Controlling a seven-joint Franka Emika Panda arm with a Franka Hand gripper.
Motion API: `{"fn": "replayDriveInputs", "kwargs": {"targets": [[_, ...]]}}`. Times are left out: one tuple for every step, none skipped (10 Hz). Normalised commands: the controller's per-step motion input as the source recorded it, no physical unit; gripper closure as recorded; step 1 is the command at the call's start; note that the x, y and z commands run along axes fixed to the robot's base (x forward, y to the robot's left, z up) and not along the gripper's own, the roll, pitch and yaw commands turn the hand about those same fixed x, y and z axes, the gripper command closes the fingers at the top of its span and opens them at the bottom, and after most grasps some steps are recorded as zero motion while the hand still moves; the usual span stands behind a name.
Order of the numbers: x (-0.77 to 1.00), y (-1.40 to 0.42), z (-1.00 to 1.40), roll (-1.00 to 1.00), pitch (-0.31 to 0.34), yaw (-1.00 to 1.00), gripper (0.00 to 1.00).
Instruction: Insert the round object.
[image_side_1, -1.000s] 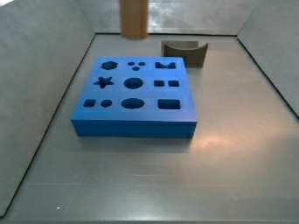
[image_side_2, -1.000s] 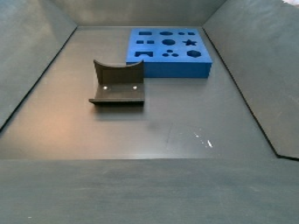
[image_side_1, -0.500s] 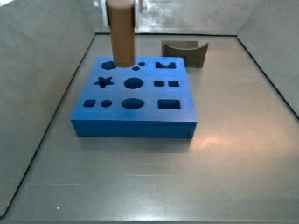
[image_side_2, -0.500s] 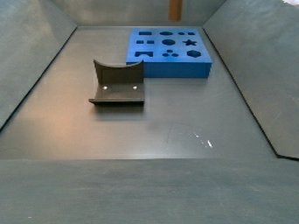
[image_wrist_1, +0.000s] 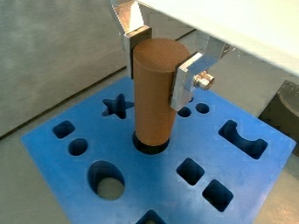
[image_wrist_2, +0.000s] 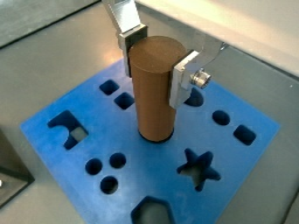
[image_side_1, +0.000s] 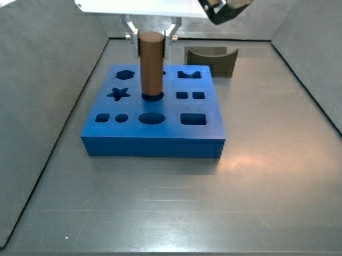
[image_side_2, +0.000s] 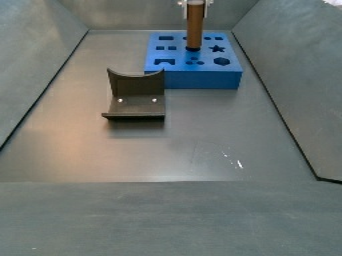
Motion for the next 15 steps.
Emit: {"fn": "replayDriveInputs", "kwargs": {"targets": [[0.09,0.13,-0.24,0.0,0.026,0.0,1.0],[0.11,0.02,-0.35,0.0,0.0,0.0,1.0],[0.06,0.0,-0.39,0.0,0.0,0.0,1.0],[0.0,-0.15,-0.31,-0.01,0.0,0.0,1.0],[0.0,-0.21,-0.26,0.0,0.0,0.0,1.0],[0.0,-0.24,-0.21,0.0,0.0,0.0,1.0],[0.04,-0.2,-0.24,-0.01,0.0,0.0,1.0],[0.17,-0.05,-0.34,0.0,0.0,0.0,1.0],[0.17,0.0,-0.3,0.0,0.0,0.0,1.0],[0.15,-0.03,-0.3,0.0,0.0,0.0,1.0],[0.12,-0.02,-0.24,0.0,0.0,0.0,1.0],[0.07,-0.01,-0.26,0.0,0.0,0.0,1.0],[0.05,-0.01,-0.28,0.0,0.0,0.0,1.0],[0.03,0.0,-0.25,0.0,0.0,0.0,1.0],[0.03,0.0,-0.28,0.0,-0.003,0.0,1.0]]}}
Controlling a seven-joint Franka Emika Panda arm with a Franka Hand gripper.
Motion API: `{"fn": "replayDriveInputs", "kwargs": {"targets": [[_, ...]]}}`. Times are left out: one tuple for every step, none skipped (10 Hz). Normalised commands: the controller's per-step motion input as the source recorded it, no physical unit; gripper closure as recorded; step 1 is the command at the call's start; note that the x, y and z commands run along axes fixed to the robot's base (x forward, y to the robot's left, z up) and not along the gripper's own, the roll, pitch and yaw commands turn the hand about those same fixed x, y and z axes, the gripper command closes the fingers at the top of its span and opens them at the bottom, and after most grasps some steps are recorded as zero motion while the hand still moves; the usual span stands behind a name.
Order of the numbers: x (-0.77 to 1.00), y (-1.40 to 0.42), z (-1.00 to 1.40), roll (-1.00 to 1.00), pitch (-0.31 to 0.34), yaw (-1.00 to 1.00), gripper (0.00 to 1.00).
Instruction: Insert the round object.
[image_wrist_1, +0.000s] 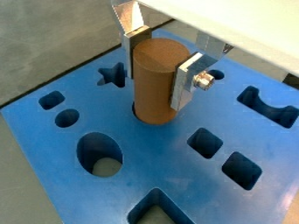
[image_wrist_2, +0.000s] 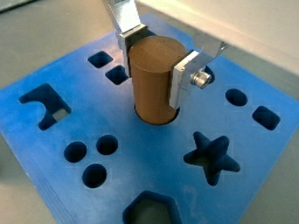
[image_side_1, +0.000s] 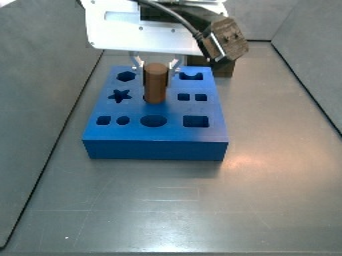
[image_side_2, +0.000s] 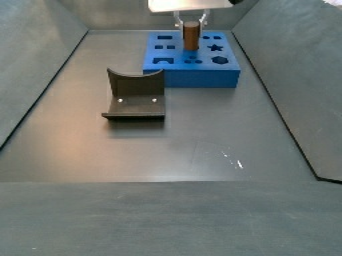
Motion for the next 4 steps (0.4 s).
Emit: {"fn": "replayDriveInputs", "kwargs": {"targets": [[0.03,0.0,-0.27,-0.01,-0.003,0.0,1.0],[0.0,0.0,-0.12,-0.04,-0.019,0.0,1.0],[0.0,0.05,0.0,-0.04,0.01,0.0,1.0],[0.0,0.0,0.0,0.0,0.0,0.0,1.0]]}}
